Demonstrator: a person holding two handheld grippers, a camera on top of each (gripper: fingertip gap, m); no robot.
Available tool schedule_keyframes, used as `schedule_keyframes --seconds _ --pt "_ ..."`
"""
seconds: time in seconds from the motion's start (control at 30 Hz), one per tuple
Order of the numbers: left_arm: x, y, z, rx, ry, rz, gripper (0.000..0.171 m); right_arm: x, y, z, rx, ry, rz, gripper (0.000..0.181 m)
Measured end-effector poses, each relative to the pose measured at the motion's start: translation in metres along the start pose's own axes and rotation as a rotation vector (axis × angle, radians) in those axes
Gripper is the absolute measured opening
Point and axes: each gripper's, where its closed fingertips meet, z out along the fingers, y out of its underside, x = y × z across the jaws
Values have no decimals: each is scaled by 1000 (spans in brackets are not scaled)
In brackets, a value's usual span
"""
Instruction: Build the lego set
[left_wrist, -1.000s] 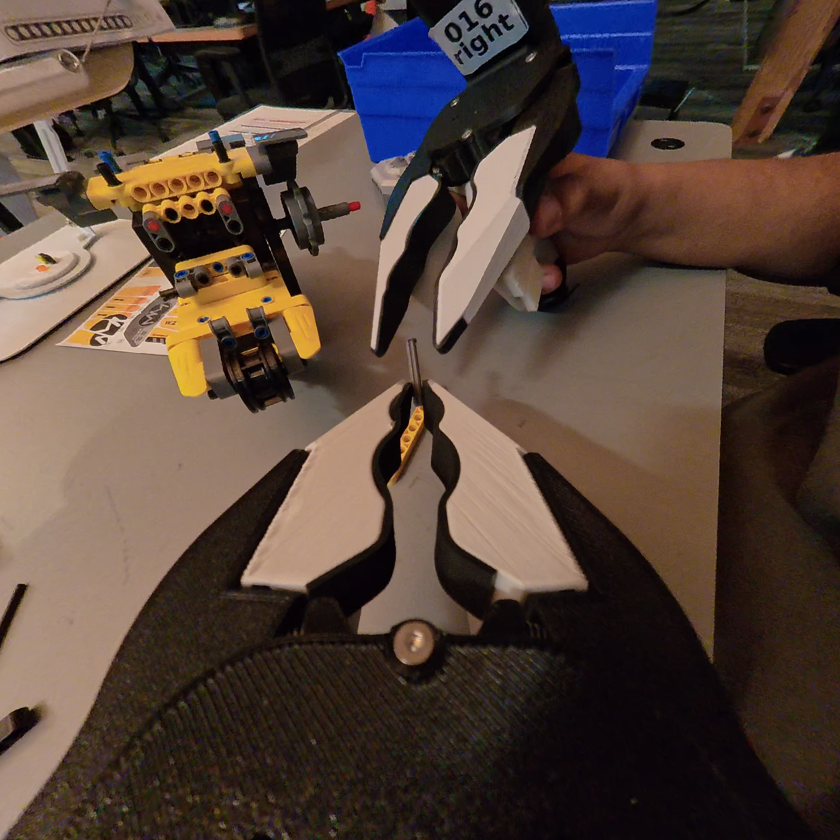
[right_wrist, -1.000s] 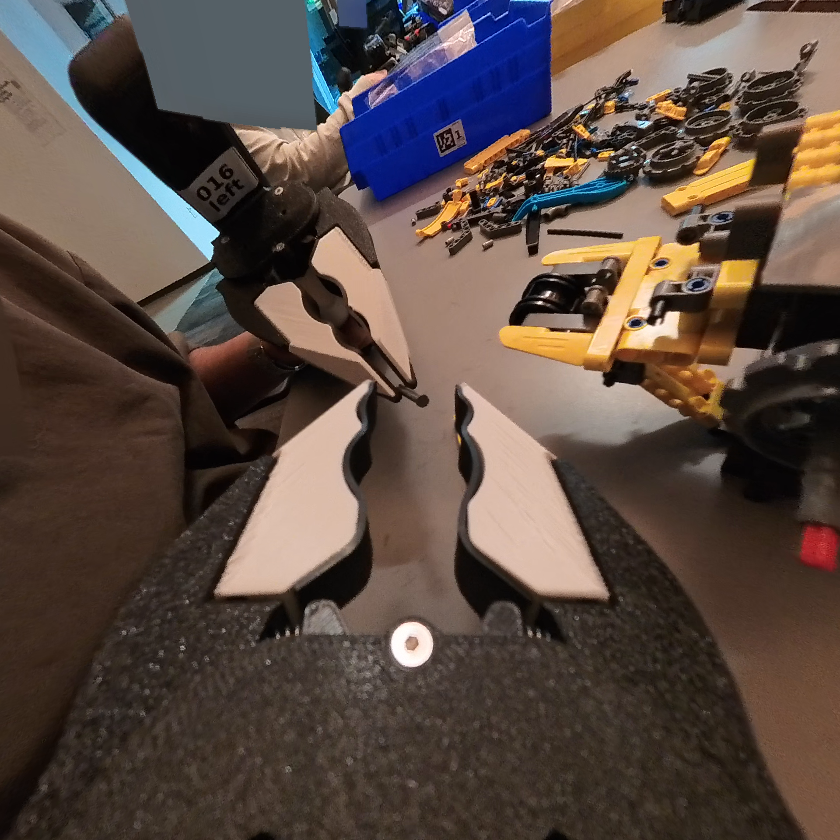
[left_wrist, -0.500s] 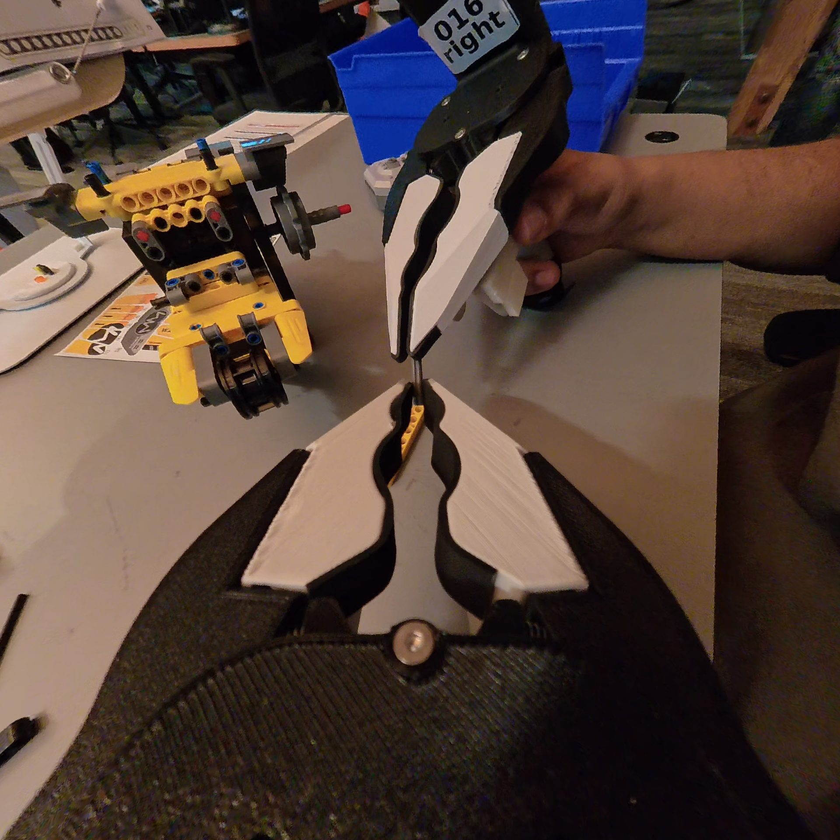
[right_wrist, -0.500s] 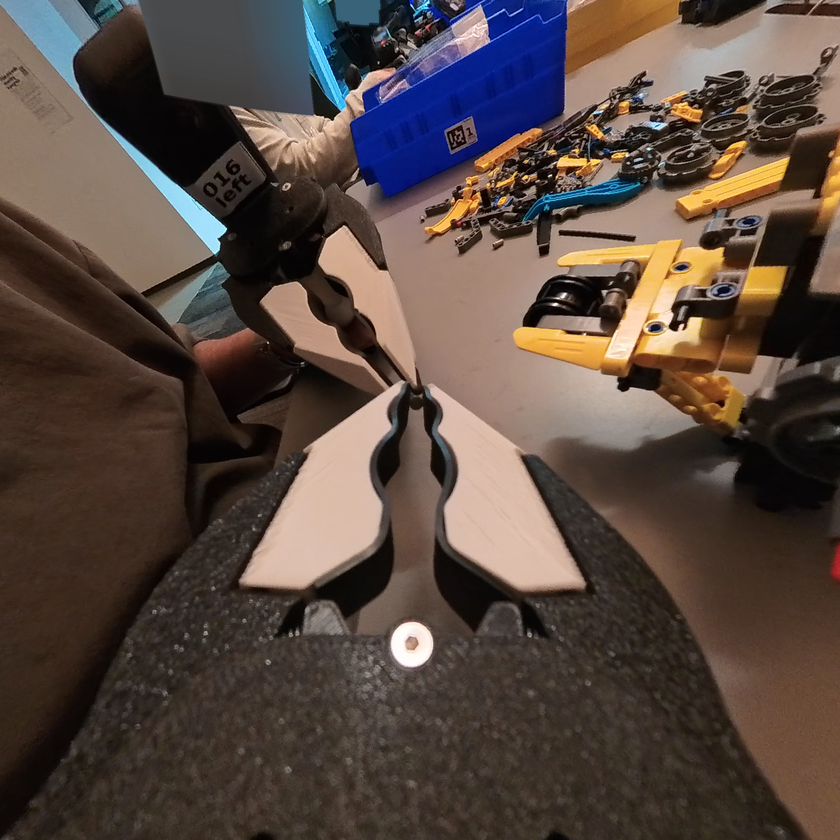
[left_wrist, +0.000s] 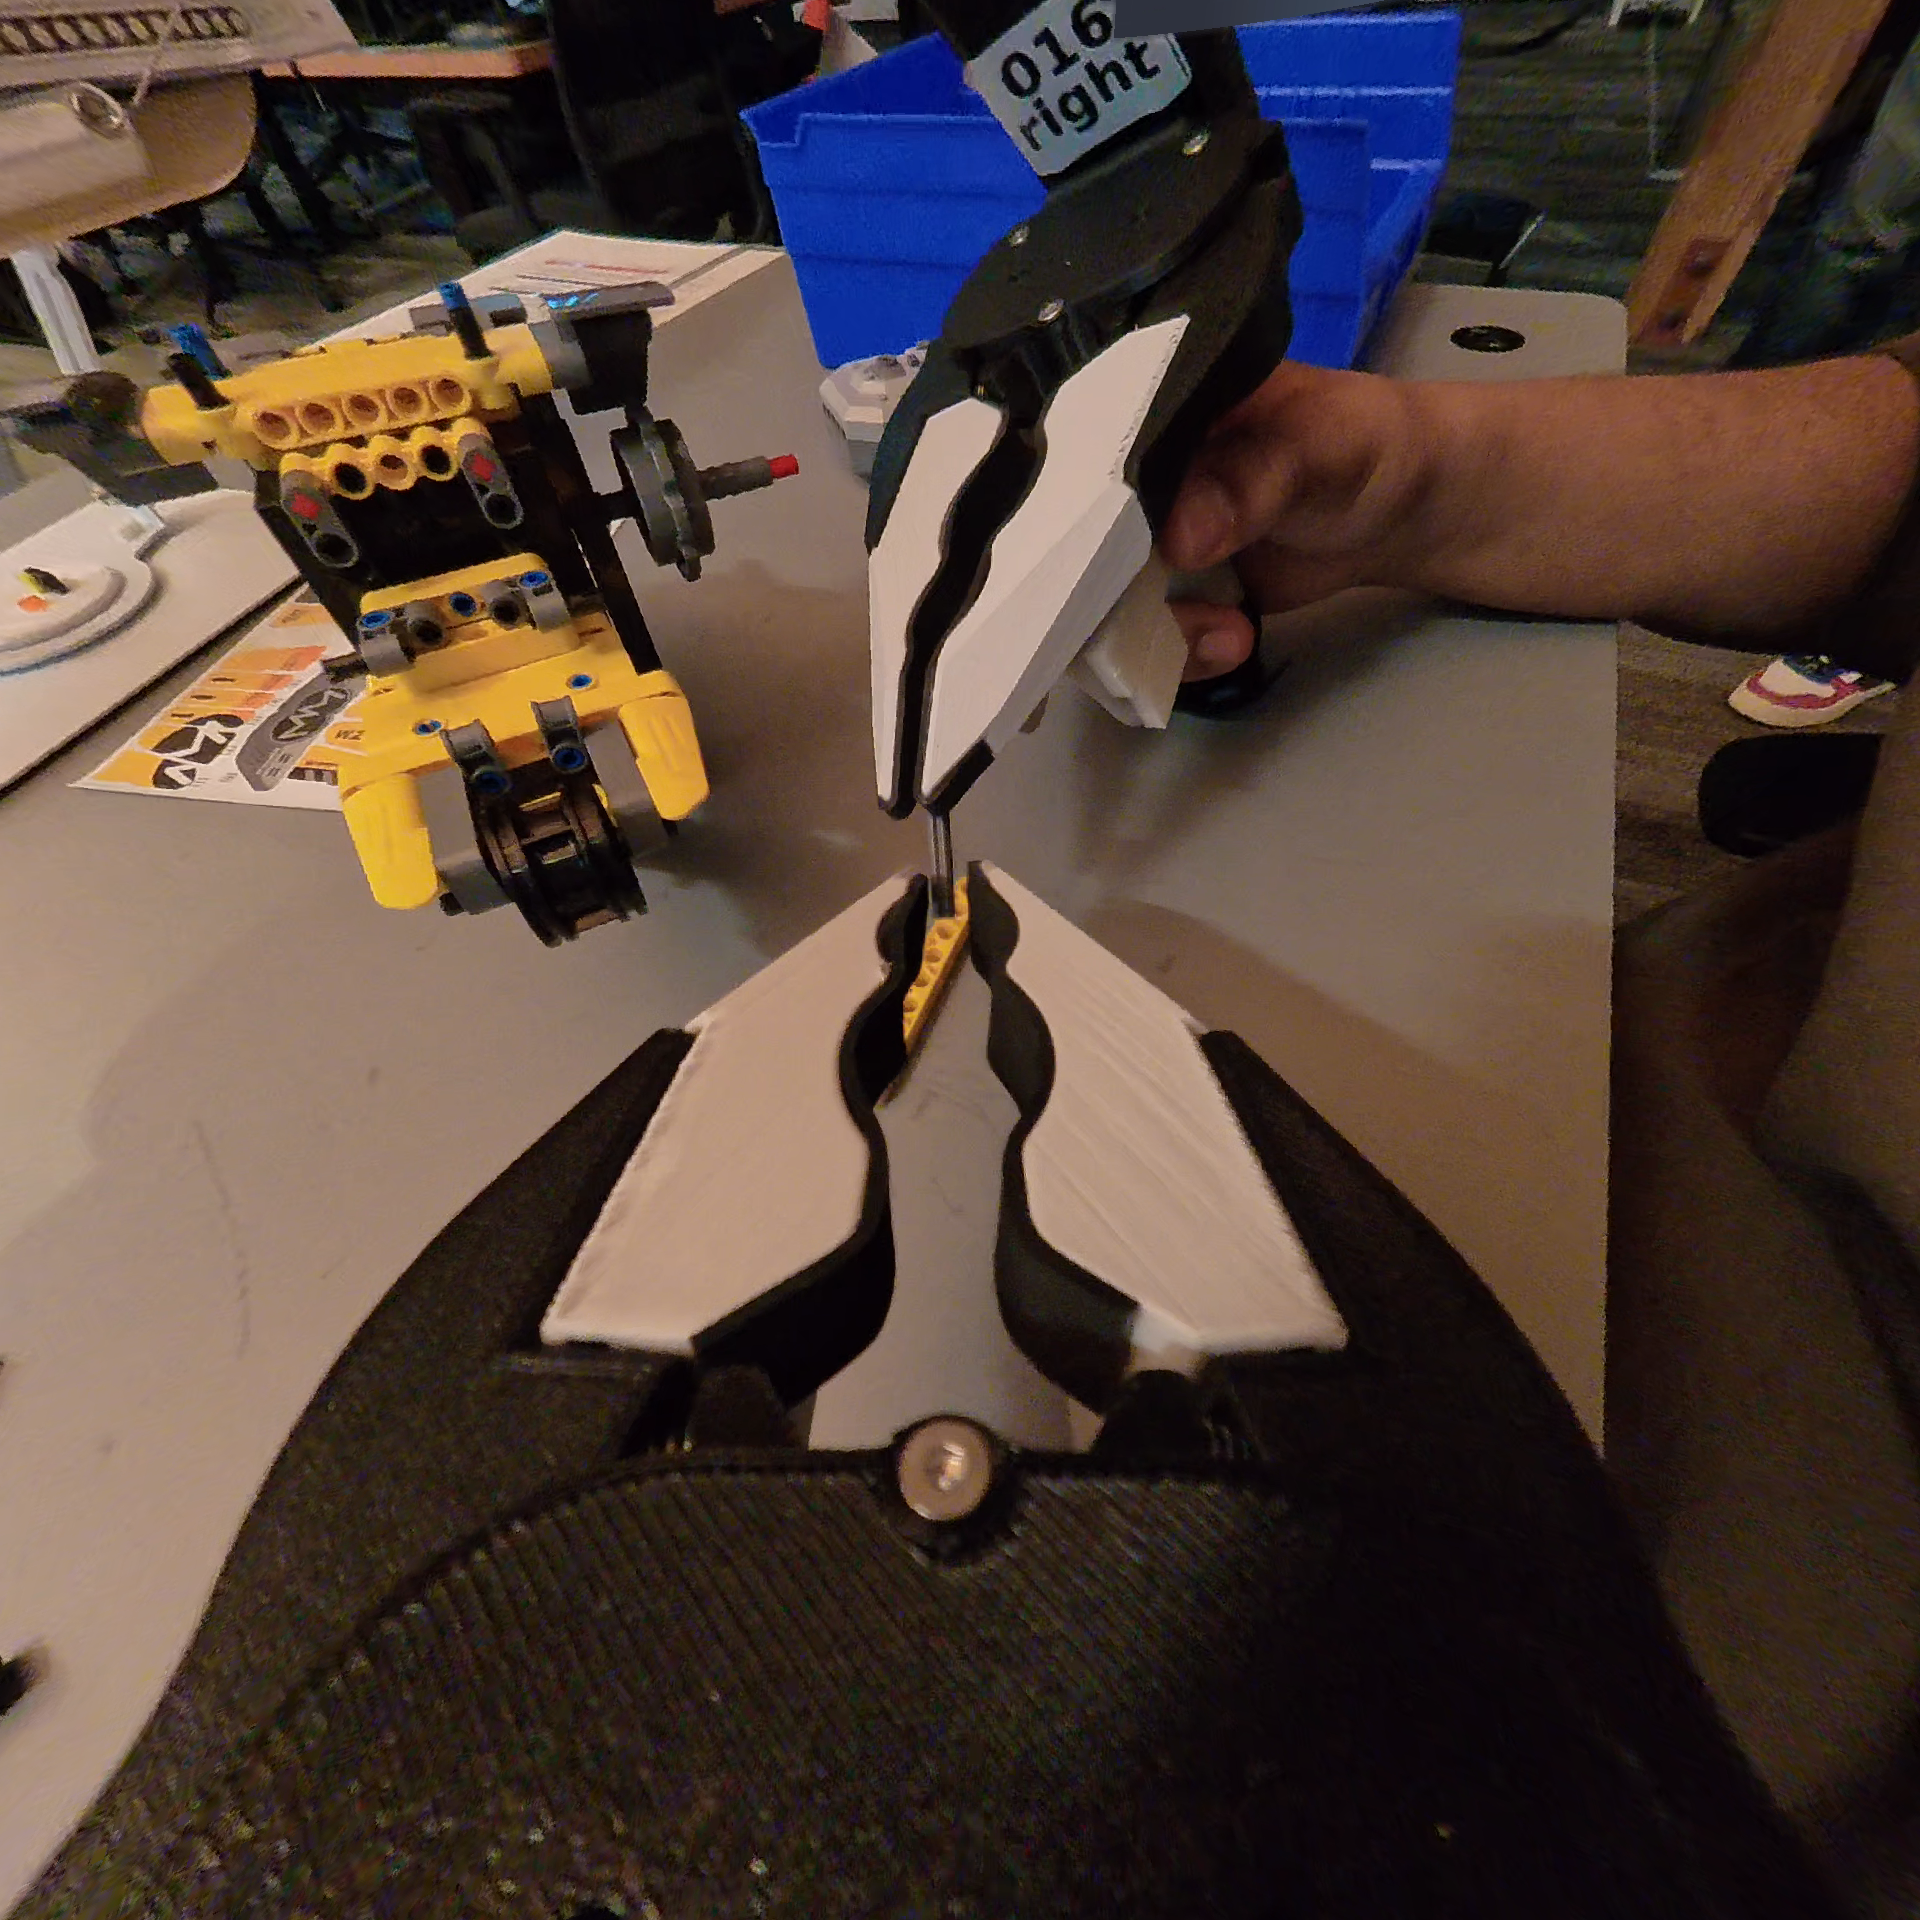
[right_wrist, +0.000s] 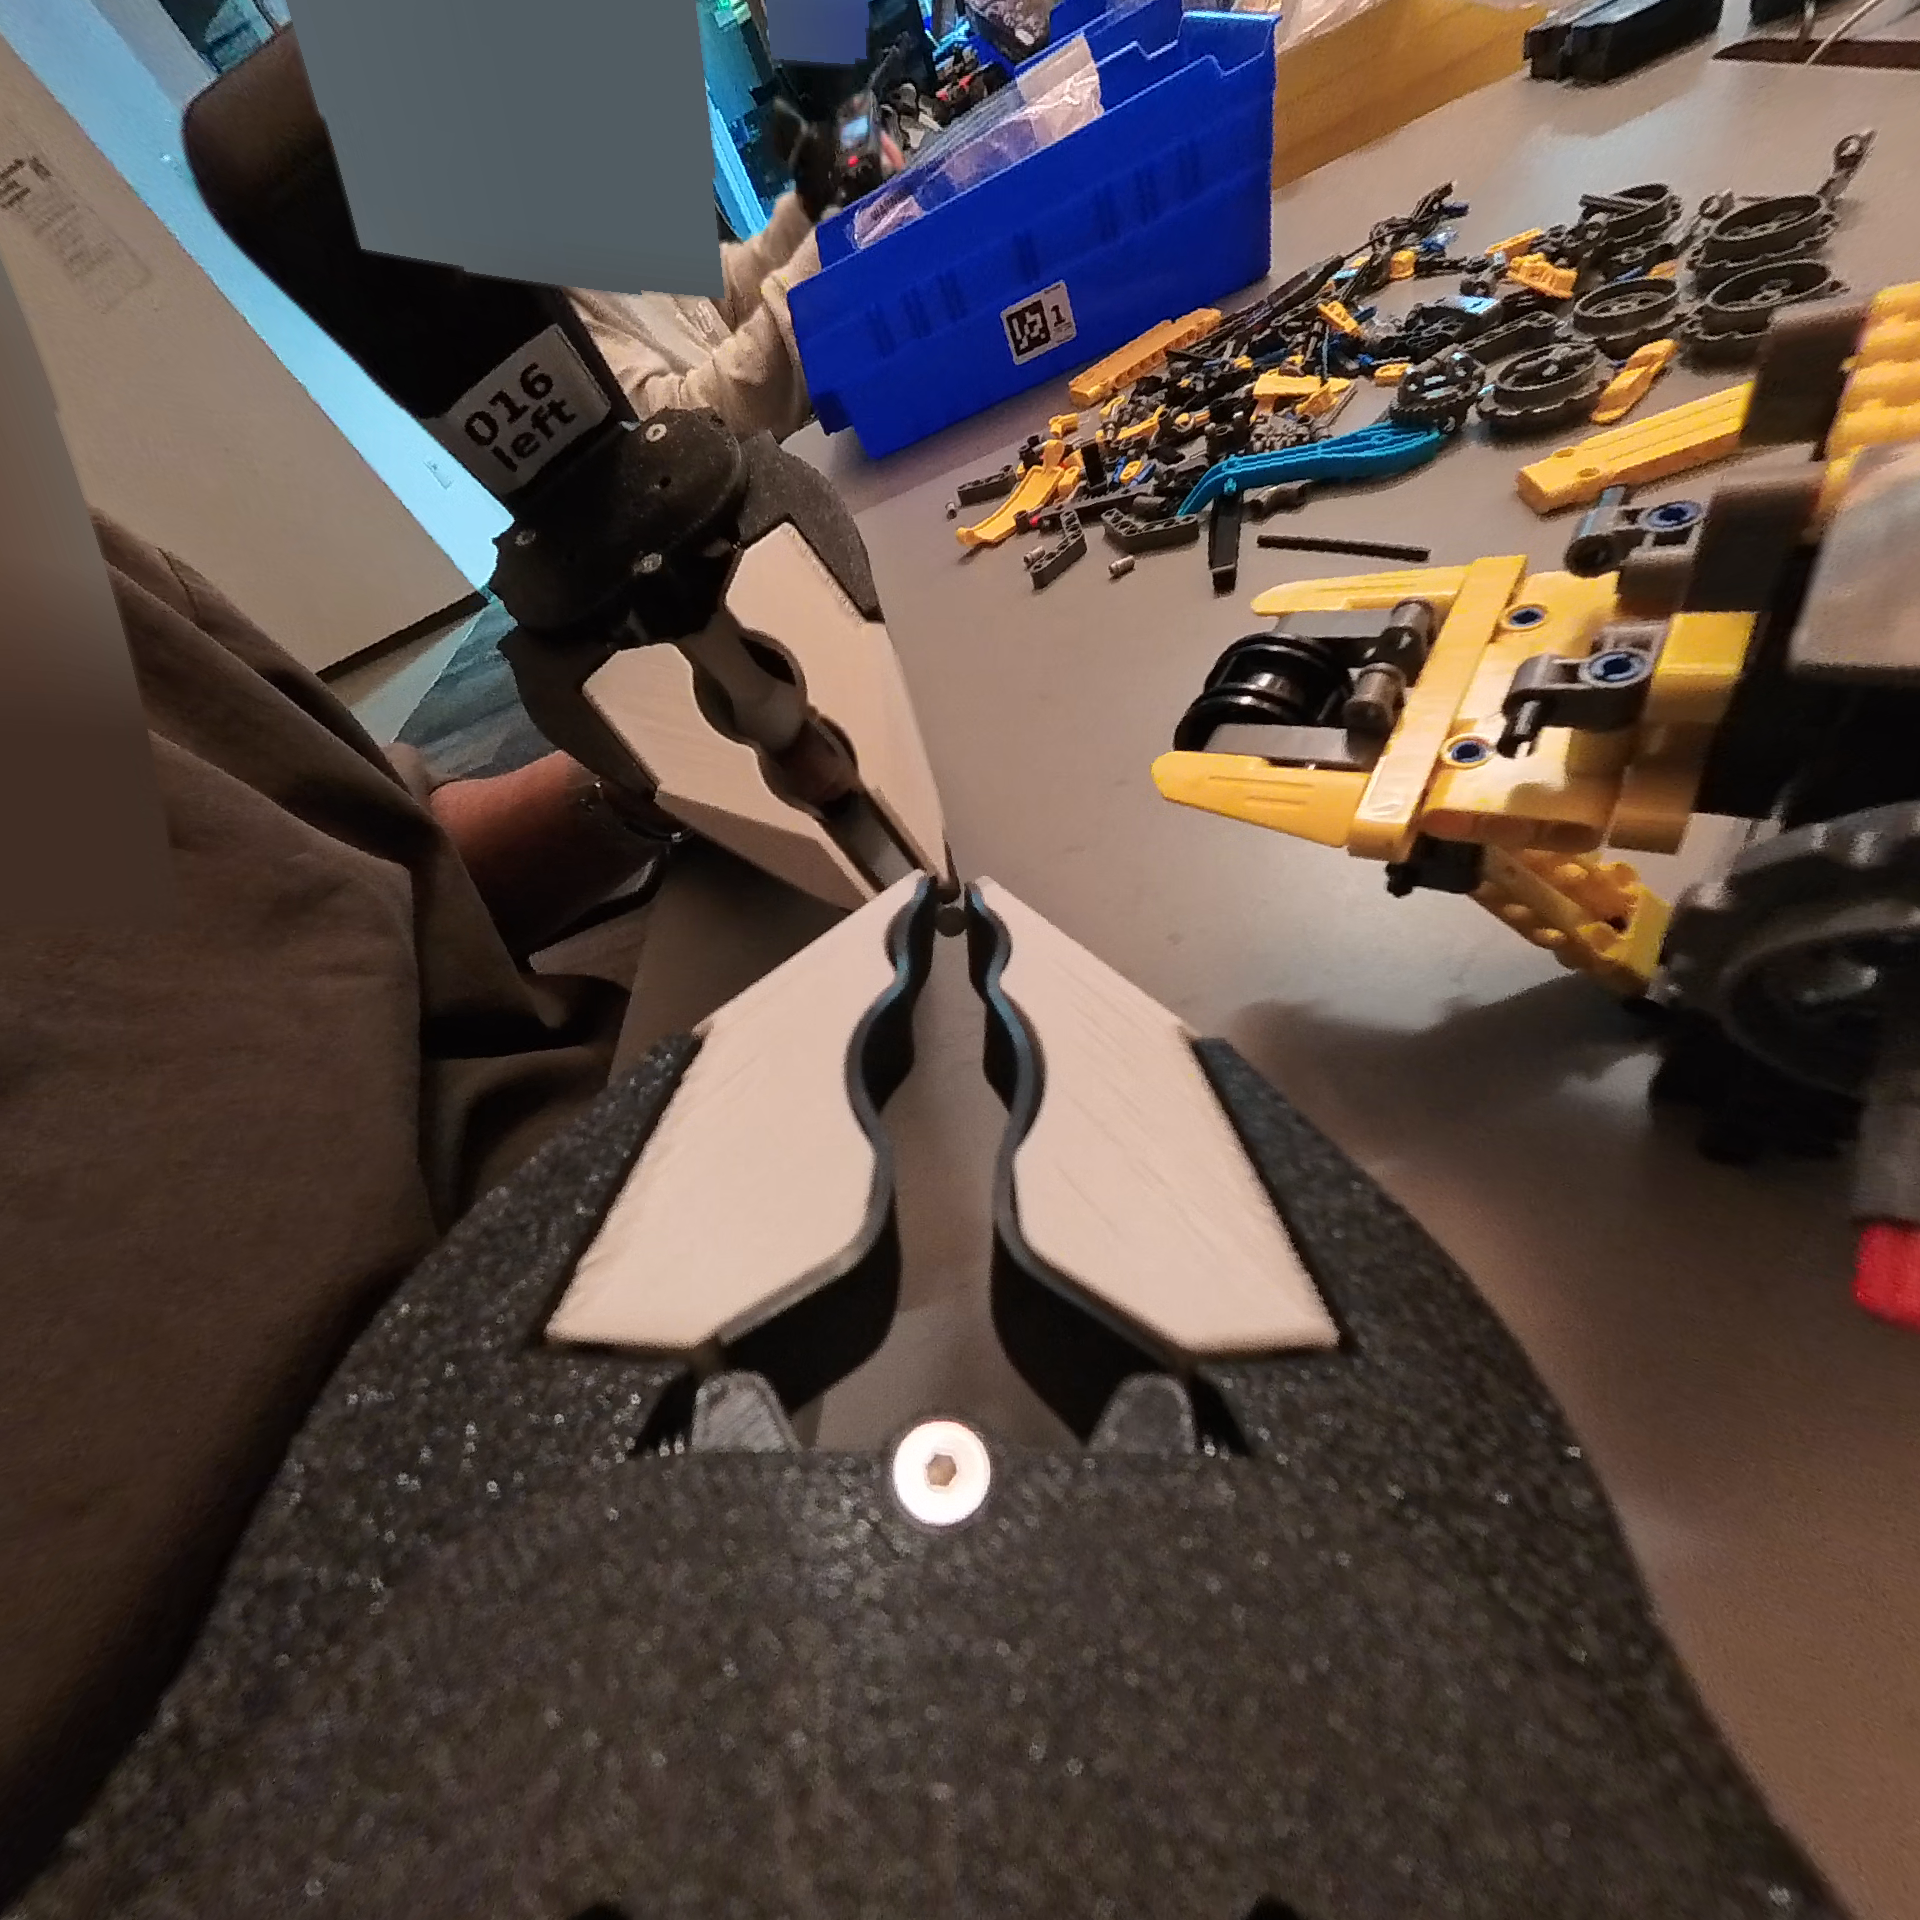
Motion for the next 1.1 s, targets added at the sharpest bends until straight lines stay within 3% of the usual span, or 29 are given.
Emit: schedule_keyframes --seconds 0.5,1.1 --pt "-5 -2 -1 14 -5 -41 25 7 -5 -5 32 16 18 4" --pt "-5 0 0 0 -4 -41 27 6 -7 -7 37 39 -23 4"
